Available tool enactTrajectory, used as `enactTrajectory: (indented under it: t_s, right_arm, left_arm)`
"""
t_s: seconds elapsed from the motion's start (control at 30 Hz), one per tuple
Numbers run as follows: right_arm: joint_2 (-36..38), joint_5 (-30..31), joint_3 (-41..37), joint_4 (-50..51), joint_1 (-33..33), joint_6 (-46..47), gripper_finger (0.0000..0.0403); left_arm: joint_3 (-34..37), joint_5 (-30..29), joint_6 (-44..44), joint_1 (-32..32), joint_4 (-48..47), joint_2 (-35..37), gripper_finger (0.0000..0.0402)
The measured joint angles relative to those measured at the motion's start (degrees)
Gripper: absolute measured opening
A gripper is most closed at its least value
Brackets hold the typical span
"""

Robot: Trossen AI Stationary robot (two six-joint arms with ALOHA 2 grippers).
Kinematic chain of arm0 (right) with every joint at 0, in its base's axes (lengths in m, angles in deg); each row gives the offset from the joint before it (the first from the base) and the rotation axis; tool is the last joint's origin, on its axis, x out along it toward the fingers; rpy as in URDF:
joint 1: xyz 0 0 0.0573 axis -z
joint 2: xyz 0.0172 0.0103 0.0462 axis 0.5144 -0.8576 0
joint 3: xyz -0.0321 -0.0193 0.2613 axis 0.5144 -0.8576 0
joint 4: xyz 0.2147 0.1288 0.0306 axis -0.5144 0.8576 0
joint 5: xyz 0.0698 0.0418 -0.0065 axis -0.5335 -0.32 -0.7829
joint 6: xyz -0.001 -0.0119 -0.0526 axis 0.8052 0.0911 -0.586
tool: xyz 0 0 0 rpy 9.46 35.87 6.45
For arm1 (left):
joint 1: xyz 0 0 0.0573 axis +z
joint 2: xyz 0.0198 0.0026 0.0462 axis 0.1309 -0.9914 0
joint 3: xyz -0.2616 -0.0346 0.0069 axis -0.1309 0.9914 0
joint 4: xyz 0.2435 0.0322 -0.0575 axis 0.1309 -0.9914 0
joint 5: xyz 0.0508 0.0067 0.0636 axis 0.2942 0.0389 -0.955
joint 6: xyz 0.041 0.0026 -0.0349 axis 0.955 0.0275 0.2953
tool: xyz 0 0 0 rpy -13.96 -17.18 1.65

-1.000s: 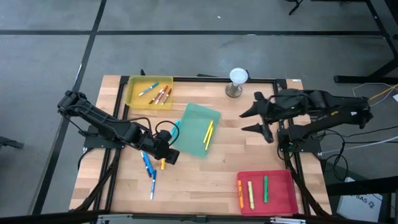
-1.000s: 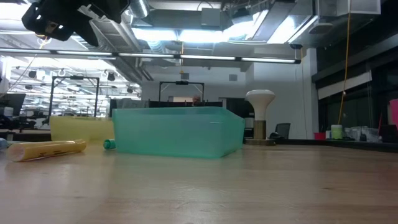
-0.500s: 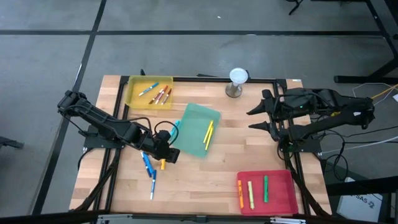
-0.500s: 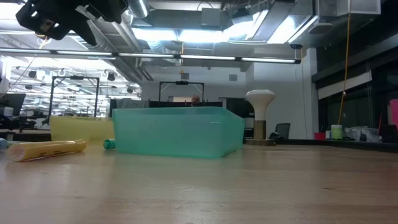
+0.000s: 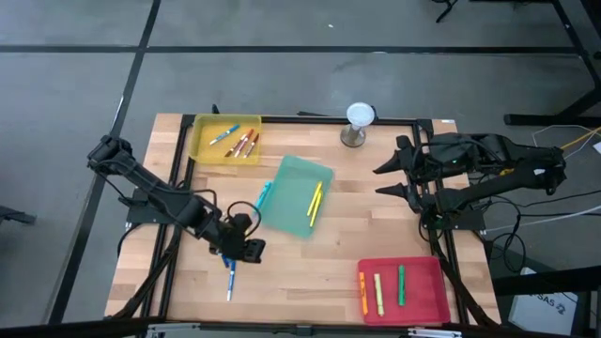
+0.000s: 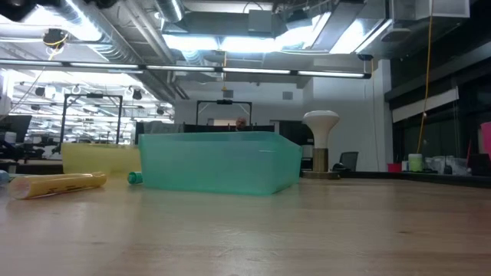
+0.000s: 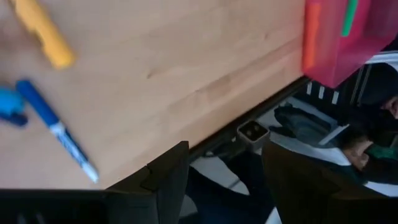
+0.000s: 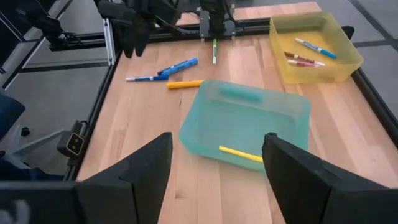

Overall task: Pick & Place Markers
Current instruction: Put the yellow highlighter pen into the pink bin

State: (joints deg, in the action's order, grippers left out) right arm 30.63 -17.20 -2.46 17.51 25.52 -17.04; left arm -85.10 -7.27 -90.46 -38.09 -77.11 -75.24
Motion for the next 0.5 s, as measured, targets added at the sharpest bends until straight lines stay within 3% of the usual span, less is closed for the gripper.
enactTrajectory:
  t_s: [0.23, 0.5]
  right_arm:
    - [0.00, 0.02, 0.00, 0.50, 0.00, 0.27, 0.0245]
    - [0.00, 1.21, 0.00, 0.47, 0.00, 0.14, 0.0245]
  left_arm:
    - [-0.02, -0.15, -5.98, -1.39, -4.25, -0.84, 0.0196]
    - [-0.02, -0.18, -6.70, 1.23, -6.46, -5.09, 0.0196]
